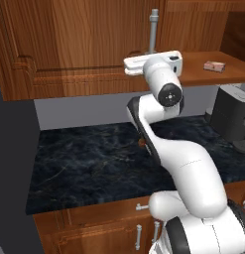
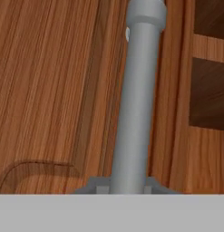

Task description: Pick the bar soap and bar soap from the cabinet and place them on the counter.

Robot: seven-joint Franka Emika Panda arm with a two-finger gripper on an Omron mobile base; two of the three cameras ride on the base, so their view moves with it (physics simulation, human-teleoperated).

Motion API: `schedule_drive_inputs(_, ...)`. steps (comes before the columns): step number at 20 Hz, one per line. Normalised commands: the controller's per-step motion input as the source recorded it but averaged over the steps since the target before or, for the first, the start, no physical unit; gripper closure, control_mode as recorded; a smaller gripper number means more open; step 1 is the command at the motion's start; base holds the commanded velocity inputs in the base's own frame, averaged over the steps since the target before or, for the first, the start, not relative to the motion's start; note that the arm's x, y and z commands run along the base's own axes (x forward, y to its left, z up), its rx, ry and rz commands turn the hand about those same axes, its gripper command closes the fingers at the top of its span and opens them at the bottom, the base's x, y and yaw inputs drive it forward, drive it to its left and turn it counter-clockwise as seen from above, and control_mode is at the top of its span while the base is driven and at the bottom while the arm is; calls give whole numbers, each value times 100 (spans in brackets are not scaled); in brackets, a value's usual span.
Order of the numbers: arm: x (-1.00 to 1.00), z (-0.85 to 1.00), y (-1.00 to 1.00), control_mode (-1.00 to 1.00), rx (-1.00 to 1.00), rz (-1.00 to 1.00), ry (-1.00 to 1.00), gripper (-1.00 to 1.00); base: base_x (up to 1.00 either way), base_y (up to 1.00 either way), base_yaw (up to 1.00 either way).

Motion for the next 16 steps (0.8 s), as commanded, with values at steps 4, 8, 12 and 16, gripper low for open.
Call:
schedule_drive_inputs(4, 21, -32, 33, -100, -2, -17, 14, 100, 0, 0, 0)
schedule_drive_inputs(8, 16, -27, 23, -100, 0, -11, 15, 100, 0, 0, 0)
schedule_drive_inputs(12, -1, -31, 41, -100, 0, -9, 11, 100, 0, 0, 0)
schedule_drive_inputs(16, -12, -35, 56, -100, 0, -5, 6, 100, 0, 0, 0)
